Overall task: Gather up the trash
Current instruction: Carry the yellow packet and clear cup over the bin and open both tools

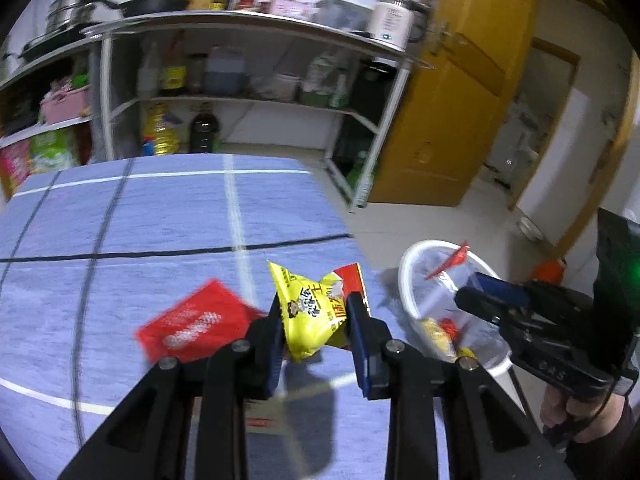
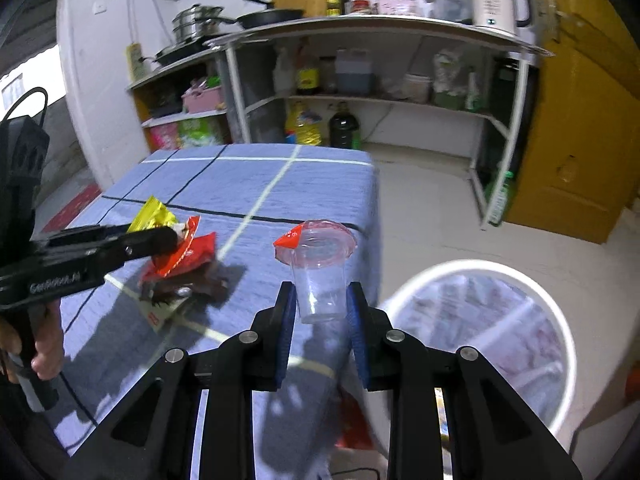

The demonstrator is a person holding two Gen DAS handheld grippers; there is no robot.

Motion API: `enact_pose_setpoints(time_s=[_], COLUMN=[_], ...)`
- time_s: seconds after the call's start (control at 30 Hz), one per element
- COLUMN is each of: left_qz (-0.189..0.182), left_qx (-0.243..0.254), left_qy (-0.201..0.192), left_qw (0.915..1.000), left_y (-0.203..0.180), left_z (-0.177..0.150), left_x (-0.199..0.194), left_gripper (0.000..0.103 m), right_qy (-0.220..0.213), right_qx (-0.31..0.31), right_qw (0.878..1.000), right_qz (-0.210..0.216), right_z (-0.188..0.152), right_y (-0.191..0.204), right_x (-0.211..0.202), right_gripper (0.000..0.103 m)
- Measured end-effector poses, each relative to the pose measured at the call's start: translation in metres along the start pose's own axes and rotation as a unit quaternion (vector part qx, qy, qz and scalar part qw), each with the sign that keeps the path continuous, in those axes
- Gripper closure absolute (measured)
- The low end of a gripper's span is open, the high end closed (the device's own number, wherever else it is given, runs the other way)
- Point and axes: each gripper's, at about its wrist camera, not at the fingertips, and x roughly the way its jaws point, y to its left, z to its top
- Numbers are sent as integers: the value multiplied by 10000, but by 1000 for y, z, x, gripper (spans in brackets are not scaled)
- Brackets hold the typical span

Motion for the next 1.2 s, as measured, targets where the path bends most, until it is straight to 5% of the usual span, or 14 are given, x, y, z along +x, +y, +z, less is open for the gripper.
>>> enact_pose_setpoints(time_s=[0.53, 0.87, 1.2], left_qz=[-798, -900, -926], left_qx=[614, 709, 475], left_qy=[355, 770, 935], left_qw=[9943, 9904, 9902], left_y=[-131, -163, -154], left_z=[-3, -11, -12], left_x=[60, 112, 129], left_gripper=[73, 72, 59], right_qy=[13, 344, 462], right_qx=[931, 1290, 1369], right_qw=[9936, 9876, 9843], right_qz=[-645, -822, -1017], right_z=[-50, -67, -74], right_y=[-107, -142, -149], right_x=[-45, -29, -22], right_gripper=[76, 75, 75])
